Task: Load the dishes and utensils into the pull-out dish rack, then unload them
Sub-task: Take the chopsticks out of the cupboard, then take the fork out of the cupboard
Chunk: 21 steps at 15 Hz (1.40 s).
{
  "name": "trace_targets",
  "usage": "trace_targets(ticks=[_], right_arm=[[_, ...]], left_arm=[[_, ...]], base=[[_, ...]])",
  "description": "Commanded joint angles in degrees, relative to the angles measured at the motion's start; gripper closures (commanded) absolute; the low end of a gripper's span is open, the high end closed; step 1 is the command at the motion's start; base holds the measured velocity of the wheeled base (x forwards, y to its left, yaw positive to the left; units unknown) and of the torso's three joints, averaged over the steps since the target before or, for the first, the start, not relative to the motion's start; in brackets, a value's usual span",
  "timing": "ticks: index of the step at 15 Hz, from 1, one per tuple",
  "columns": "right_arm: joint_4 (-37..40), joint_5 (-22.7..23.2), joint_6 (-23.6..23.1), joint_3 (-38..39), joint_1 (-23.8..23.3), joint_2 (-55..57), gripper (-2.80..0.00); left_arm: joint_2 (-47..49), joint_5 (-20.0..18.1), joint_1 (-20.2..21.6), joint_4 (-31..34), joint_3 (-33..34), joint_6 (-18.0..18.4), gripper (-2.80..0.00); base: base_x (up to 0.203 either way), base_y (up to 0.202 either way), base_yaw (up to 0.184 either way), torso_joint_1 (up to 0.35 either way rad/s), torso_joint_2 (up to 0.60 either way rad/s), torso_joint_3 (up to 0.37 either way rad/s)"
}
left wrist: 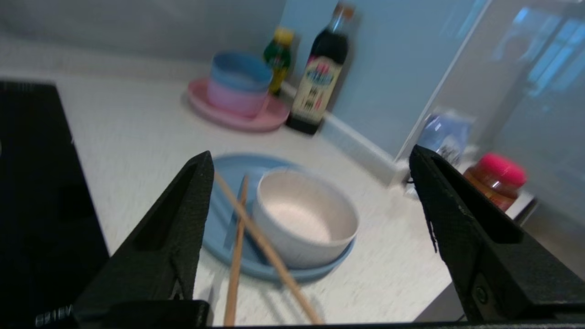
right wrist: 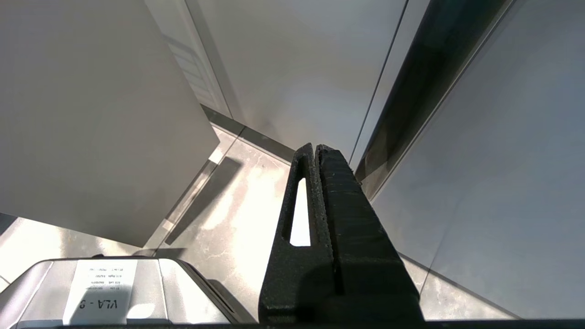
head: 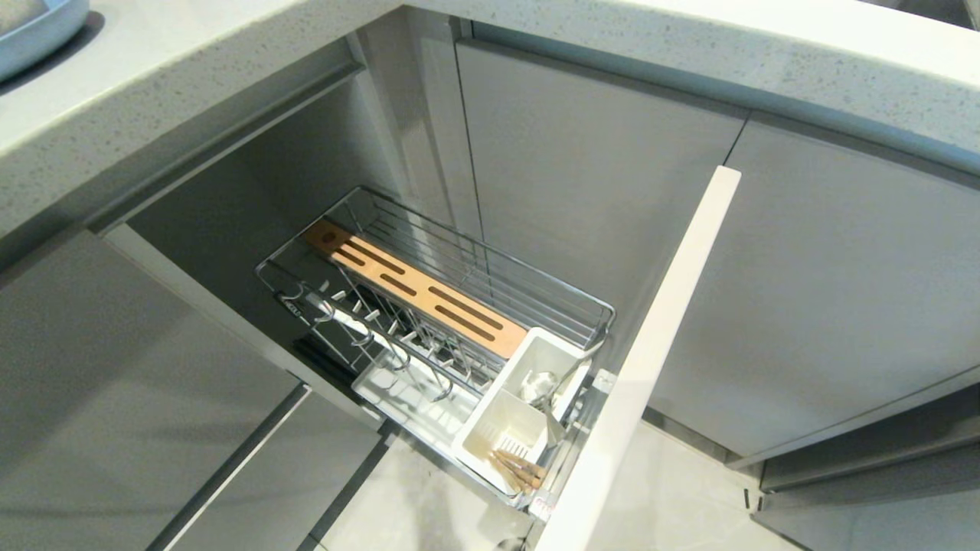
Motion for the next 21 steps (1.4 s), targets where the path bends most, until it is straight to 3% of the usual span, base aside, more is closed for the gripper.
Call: trace_targets(ticks=[1, 4, 7, 9, 12, 21], right_arm=[[0.0, 0.0, 0.0, 0.1, 0.0, -0.2, 0.0], [0.0, 0.0, 0.0, 0.1, 0.0, -0.2, 0.0], [0.0, 0.0, 0.1, 0.1, 0.0, -0.2, 0.0], [0.0, 0.0, 0.0, 0.1, 0.0, -0.2, 0.0], [0.0, 0.0, 0.0, 0.1, 0.0, -0.2, 0.0], [0.0, 0.0, 0.1, 0.1, 0.0, -0.2, 0.0]], left_arm=[[-1.1, 0.0, -0.4, 1.2, -5.1, 0.2, 0.0], [-0.4, -0.2, -4.3, 7.2, -14.9, 0.6, 0.0], [2.2, 0.3, -13.5, 12.9, -23.3, 0.0, 0.0], [5.2, 2.7, -19.0, 15.8, -26.0, -4.8, 0.0], [6.9, 5.0, -26.9, 18.7, -25.2, -11.7, 0.0], [17.4, 6.1, -47.4, 19.6, -20.8, -15.1, 0.0]], base=[[0.0, 0.0, 0.0, 0.0, 0.0, 0.0], [0.0, 0.0, 0.0, 0.0, 0.0, 0.0], [0.0, 0.0, 0.0, 0.0, 0.0, 0.0], [0.0, 0.0, 0.0, 0.0, 0.0, 0.0], [0.0, 0.0, 0.0, 0.0, 0.0, 0.0], [0.0, 0.0, 0.0, 0.0, 0.0, 0.0]])
